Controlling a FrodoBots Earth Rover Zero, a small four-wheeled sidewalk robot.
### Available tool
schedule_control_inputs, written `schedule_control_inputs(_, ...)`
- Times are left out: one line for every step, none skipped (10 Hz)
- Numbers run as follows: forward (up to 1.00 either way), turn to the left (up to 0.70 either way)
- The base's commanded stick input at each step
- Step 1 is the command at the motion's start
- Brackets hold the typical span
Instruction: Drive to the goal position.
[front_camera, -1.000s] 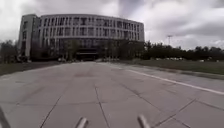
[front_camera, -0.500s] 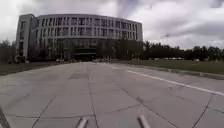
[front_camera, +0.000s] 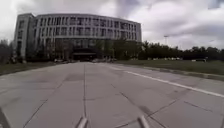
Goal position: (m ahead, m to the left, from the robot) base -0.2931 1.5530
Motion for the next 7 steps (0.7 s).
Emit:
schedule_control_inputs(0.70, 0.01)
schedule_control_inputs(0.70, 0.01)
schedule_control_inputs(0.70, 0.01)
schedule_control_inputs(0.70, 0.01)
schedule_control_inputs(0.70, 0.01)
schedule_control_inputs(0.70, 0.01)
schedule_control_inputs(0.70, 0.01)
